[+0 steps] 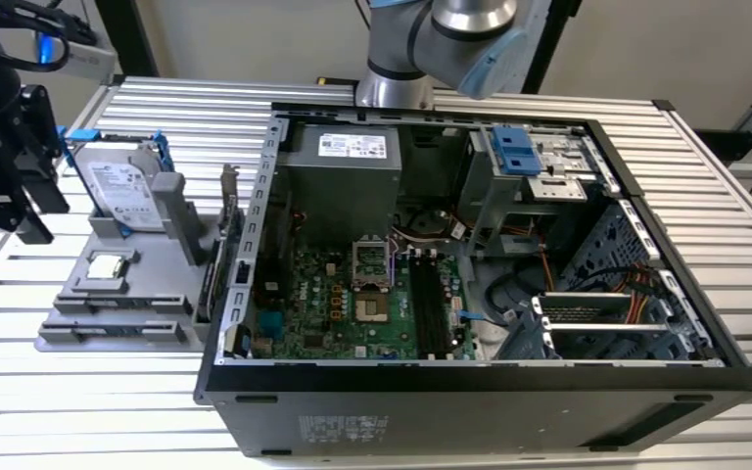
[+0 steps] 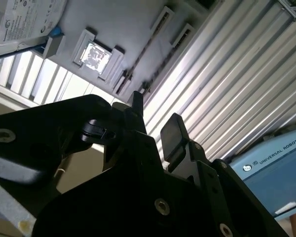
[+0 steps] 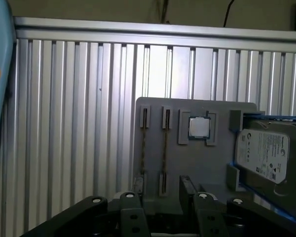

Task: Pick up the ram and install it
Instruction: 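Pick up the ram and move it above insertion slot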

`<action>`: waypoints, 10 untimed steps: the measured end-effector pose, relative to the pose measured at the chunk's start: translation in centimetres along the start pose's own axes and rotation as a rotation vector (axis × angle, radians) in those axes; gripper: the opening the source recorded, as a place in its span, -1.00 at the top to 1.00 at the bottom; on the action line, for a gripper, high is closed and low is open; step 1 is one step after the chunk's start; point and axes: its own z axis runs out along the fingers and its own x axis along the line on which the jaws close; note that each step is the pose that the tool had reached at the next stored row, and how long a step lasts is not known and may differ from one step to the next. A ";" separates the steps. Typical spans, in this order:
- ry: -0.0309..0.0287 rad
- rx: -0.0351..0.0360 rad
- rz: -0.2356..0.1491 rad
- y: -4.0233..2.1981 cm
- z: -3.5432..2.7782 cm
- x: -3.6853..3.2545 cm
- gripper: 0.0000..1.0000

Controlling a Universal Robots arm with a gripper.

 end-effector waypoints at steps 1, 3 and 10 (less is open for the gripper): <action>0.0000 -0.0001 0.000 -0.02 0.18 0.00 -1.00; 0.0001 0.0000 0.000 -0.08 0.55 0.01 -1.00; -0.0003 0.0001 0.014 -0.34 3.04 0.14 -1.00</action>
